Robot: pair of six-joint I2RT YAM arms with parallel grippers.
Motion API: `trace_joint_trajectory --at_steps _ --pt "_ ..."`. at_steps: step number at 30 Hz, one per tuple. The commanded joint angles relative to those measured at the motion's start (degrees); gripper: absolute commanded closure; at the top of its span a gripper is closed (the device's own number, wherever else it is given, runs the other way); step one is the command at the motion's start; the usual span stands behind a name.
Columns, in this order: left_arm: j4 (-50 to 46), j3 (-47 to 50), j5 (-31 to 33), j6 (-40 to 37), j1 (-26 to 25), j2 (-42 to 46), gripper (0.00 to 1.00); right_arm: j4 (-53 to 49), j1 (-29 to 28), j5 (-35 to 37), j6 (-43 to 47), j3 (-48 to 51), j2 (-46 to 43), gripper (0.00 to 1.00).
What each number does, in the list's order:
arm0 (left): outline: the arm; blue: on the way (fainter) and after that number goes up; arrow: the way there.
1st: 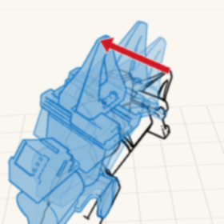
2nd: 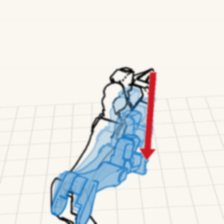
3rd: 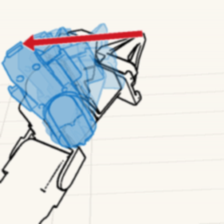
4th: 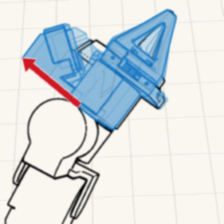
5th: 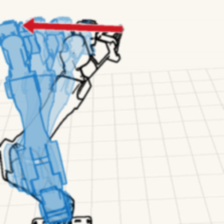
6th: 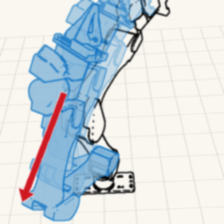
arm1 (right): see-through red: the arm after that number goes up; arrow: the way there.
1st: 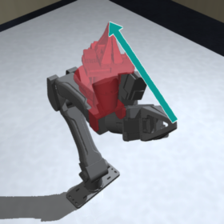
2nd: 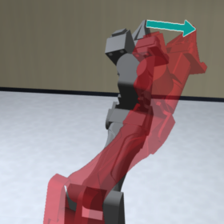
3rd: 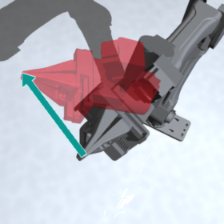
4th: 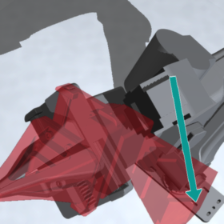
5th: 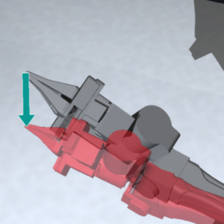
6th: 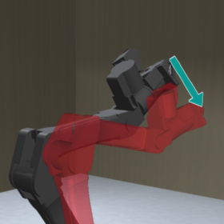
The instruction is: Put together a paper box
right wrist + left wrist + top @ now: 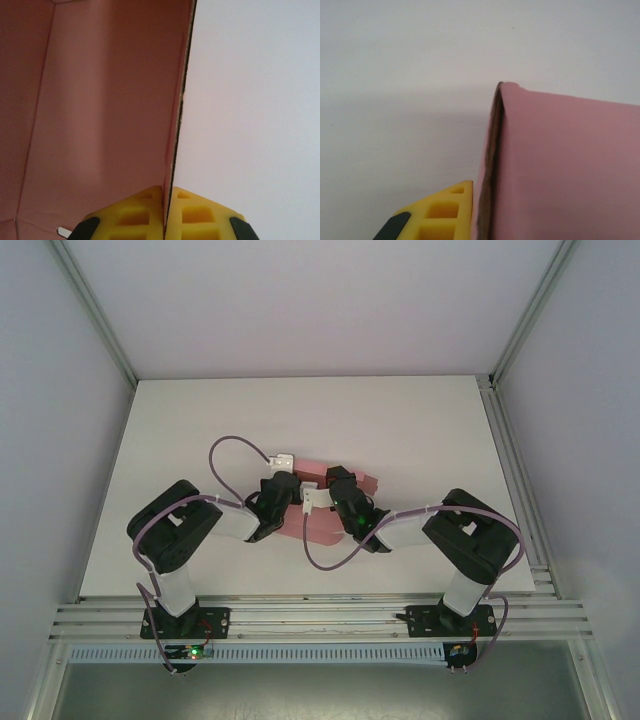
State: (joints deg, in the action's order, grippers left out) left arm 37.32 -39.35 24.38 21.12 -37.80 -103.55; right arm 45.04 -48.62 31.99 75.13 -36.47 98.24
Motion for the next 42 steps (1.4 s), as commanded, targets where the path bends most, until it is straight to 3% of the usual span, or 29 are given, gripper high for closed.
trace_joint_trajectory --at_steps 1,4,5,7,9,12,13,14,15,21,24,27,31,34,37,42 --pt "-14.17 -1.10 18.09 6.72 3.72 -1.87 1.00 -8.82 -0.39 2.54 -0.03 2.19 -0.82 1.00" --pt "-13.15 0.37 17.83 6.27 3.72 -0.07 1.00 -9.93 0.36 2.64 -1.75 1.53 -1.02 1.00" --pt "-9.62 1.60 14.88 3.97 3.70 0.56 1.00 -11.70 0.79 2.60 -3.74 0.63 -1.42 1.00" --pt "-1.08 4.15 7.07 -1.33 3.74 1.31 1.00 -16.43 1.37 1.68 -9.23 -2.19 -2.90 0.90" --pt "2.84 4.85 1.74 -4.60 3.73 2.30 1.00 -19.60 2.07 -0.39 -14.06 -4.71 -5.08 0.72" --pt "0.23 3.33 -0.99 -5.99 3.75 5.27 1.00 -23.42 2.90 -3.63 -19.67 -6.72 -10.47 0.45" --pt "-0.75 2.89 -1.41 -6.41 3.66 6.43 1.00 -25.19 3.05 -5.14 -20.78 -6.74 -13.05 0.30" --pt "-0.87 2.83 -1.73 -7.04 3.74 7.56 1.00 -26.78 3.01 -6.58 -21.76 -6.53 -15.50 0.09" --pt "-0.60 3.08 -2.10 -7.65 3.69 8.82 1.00 -29.19 3.04 -8.41 -22.54 -6.24 -18.19 0.02" --pt "-3.34 3.19 -1.84 -8.56 3.79 17.95 1.00 -44.33 4.48 -21.39 -31.56 -6.72 -34.46 0.02" --pt "-4.72 3.57 -1.72 -9.50 3.70 20.89 1.00 -45.28 7.47 -29.48 -36.92 -7.11 -41.18 0.02" --pt "-4.30 5.37 -2.25 -9.92 3.77 23.46 1.00 -41.39 10.95 -31.72 -45.44 -7.76 -43.98 0.02" --pt "-5.70 6.93 -3.00 -10.24 3.74 26.38 1.00 -39.86 14.76 -29.58 -57.75 -12.75 -42.16 0.02" --pt "-6.71 7.76 -3.04 -10.03 3.78 28.25 1.00 -42.21 16.54 -27.87 -61.83 -17.53 -38.87 0.02" --pt "-6.78 8.43 -2.48 -9.80 3.77 29.37 1.00 -47.08 16.91 -27.07 -60.87 -21.62 -34.54 0.02" --pt "-8.38 7.62 -2.39 -9.17 3.75 29.79 1.00 -52.86 16.72 -33.08 -59.69 -23.25 -28.38 0.02"
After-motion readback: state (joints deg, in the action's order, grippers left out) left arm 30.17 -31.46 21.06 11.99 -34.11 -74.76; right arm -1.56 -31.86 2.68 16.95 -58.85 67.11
